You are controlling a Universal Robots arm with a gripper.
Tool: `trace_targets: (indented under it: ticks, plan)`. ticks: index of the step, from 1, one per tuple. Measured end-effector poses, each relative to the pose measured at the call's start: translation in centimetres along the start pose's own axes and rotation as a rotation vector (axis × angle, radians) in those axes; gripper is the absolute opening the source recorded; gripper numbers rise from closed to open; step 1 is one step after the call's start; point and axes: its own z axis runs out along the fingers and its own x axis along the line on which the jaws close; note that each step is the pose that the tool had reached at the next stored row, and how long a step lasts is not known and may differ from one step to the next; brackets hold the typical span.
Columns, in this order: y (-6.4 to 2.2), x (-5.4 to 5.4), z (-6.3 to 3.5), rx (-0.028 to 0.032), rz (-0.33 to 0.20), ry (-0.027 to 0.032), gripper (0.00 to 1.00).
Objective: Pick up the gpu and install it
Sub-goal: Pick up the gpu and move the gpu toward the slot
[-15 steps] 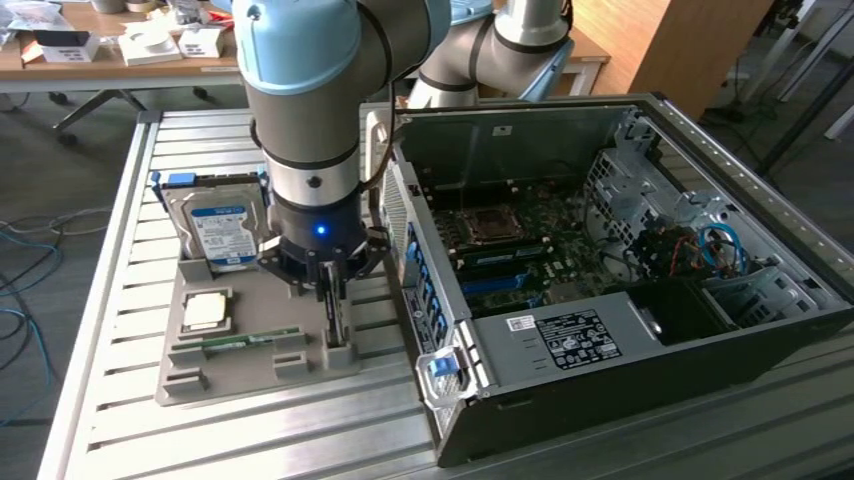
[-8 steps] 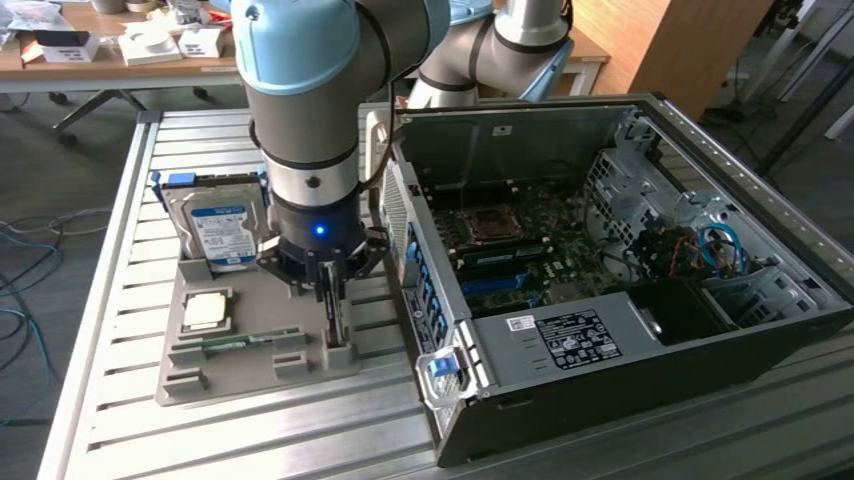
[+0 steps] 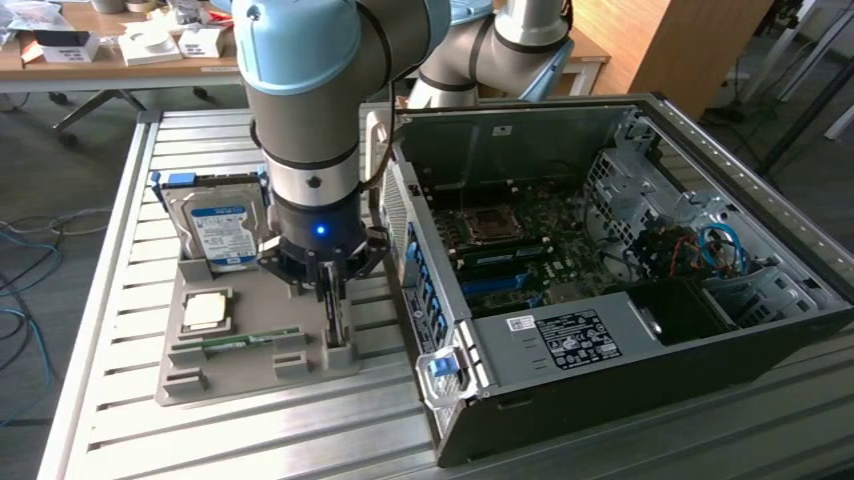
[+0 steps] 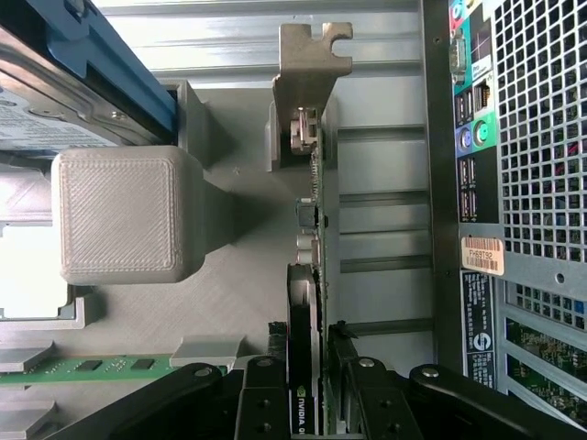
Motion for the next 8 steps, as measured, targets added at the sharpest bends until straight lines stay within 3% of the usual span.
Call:
trace_targets:
  ticks: [8]
  plan:
    - [0.00,-0.02,0.00,-0.0001,0.000,0.0000,0.32]
